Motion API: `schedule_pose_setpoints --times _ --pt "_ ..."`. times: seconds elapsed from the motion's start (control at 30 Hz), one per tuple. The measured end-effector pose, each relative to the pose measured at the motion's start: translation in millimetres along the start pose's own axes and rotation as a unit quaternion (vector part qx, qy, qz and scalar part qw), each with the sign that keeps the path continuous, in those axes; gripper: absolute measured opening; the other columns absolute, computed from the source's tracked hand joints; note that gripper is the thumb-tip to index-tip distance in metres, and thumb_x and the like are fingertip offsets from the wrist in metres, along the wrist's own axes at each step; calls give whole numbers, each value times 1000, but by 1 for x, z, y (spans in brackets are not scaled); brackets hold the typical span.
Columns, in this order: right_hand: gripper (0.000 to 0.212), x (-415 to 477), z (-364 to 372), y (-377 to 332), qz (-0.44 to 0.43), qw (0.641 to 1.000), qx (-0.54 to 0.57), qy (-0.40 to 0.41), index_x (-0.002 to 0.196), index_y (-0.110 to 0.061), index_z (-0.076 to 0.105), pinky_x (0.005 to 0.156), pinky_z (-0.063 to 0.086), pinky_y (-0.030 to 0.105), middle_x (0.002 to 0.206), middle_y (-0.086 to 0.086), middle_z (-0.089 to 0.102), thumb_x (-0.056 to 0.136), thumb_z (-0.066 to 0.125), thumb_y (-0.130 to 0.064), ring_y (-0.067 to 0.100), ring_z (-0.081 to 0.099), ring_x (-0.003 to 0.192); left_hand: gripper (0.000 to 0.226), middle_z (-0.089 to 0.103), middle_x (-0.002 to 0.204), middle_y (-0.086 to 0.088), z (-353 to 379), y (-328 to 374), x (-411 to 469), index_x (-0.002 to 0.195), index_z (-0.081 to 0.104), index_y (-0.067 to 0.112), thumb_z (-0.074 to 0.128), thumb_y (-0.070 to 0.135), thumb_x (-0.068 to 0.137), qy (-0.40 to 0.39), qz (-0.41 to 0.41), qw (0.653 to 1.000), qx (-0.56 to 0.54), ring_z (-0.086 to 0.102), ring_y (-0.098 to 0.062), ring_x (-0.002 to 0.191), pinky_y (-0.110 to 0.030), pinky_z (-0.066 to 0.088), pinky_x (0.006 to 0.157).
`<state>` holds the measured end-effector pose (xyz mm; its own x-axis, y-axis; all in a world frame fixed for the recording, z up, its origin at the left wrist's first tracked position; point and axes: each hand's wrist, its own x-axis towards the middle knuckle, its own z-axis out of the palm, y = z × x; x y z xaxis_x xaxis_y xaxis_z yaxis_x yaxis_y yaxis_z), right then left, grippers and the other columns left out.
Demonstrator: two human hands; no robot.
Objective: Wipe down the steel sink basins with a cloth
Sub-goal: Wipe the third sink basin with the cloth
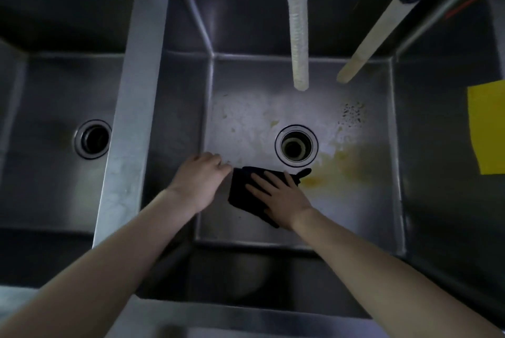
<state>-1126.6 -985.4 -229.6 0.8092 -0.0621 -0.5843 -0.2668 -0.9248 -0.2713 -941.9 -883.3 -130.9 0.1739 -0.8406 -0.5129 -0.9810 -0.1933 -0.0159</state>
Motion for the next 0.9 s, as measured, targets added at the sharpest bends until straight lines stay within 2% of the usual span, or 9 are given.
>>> schedule_pose_setpoints --times 0.1,0.2,0.27,0.37,0.5,0.63,0.77,0.9 --pt "71 7 13 -10 15 999 38 -18 153 -32 -4 120 8 49 161 -8 -18 101 42 -22 24 -11 149 36 56 120 -7 -16 -22 -12 120 58 16 55 9 84 21 -2 998 57 49 -29 117 -40 40 101" --pt "76 -1 25 -25 -52 996 -13 -77 153 -33 -1 119 8 51 161 -7 -18 98 47 -14 26 -12 149 27 62 109 -9 -30 -25 -20 106 65 14 56 11 80 79 53 989 114 54 -31 111 -43 39 103" --pt "75 -7 28 -35 -96 987 -36 -120 153 -34 3 118 5 55 161 -6 -16 97 49 -16 26 -12 148 26 63 105 -8 -38 -23 -20 103 66 16 56 12 79 99 97 980 142 56 -30 110 -45 35 110" --pt "73 -10 30 -42 -117 983 -62 -128 153 -34 4 116 0 60 161 -6 -18 98 48 -17 25 -16 148 26 63 105 -7 -47 -32 -21 104 66 17 55 14 81 118 109 975 150 54 -30 114 -49 27 116" --pt "68 -4 34 -46 -92 984 -43 -144 153 -35 -1 118 1 56 159 -10 -22 101 43 -29 22 -17 147 22 65 102 -5 -54 -60 -25 100 68 17 56 15 82 128 107 977 135 55 -27 116 -52 21 118" --pt "67 22 25 -57 10 996 70 -56 153 -36 -2 118 11 50 158 -12 -23 100 39 -43 17 -15 148 17 68 86 -2 -55 -74 -19 85 70 18 59 23 74 180 114 975 65 62 -25 106 -45 33 112" --pt "68 80 -16 -47 111 985 125 45 154 -31 0 117 14 49 161 -5 -18 100 41 -38 20 -10 149 24 68 92 1 -55 -80 -6 92 70 20 51 24 77 210 113 971 5 58 -24 116 -39 28 113" --pt "68 135 -57 -25 151 975 154 59 153 -31 -4 116 13 53 160 -6 -21 101 40 -30 21 -12 149 23 68 97 -3 -65 -91 13 95 69 17 52 22 81 228 105 968 -5 57 -25 118 -37 27 113"
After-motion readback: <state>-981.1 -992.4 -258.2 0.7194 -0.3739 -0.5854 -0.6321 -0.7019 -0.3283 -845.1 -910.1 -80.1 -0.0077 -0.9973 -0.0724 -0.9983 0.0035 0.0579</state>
